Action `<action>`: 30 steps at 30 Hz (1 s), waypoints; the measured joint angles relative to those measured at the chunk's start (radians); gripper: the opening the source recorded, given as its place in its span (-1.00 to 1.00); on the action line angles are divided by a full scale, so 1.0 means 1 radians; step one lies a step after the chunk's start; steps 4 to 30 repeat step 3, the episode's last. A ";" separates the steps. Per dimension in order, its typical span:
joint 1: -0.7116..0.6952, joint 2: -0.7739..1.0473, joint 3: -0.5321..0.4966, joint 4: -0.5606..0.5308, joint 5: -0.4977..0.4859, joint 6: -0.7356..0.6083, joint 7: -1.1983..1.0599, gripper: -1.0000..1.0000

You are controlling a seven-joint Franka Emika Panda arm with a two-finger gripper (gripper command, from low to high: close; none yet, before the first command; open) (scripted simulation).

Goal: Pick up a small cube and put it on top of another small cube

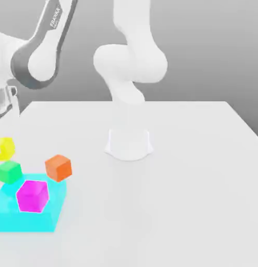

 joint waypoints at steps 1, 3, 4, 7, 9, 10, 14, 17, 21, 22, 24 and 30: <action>0.001 0.000 0.000 0.000 0.000 0.000 0.000 1.00; -0.001 0.000 0.000 0.000 0.000 0.000 0.000 1.00; -0.001 0.000 0.000 0.000 0.000 0.000 0.000 1.00; -0.001 0.000 0.000 0.000 0.000 0.000 0.000 1.00; -0.001 0.000 0.000 0.000 0.000 0.000 0.000 1.00; -0.001 0.000 0.000 0.000 0.000 0.000 0.000 1.00; -0.001 0.000 0.000 0.000 0.000 0.000 0.000 1.00; -0.001 0.000 0.000 0.000 0.000 0.000 0.000 1.00; -0.001 0.000 0.000 0.000 0.000 0.000 0.000 1.00; -0.001 0.000 0.000 0.000 0.000 0.000 0.000 1.00; -0.001 0.000 0.000 0.000 0.000 0.000 0.000 1.00; -0.001 0.000 0.000 0.000 0.000 0.000 0.000 1.00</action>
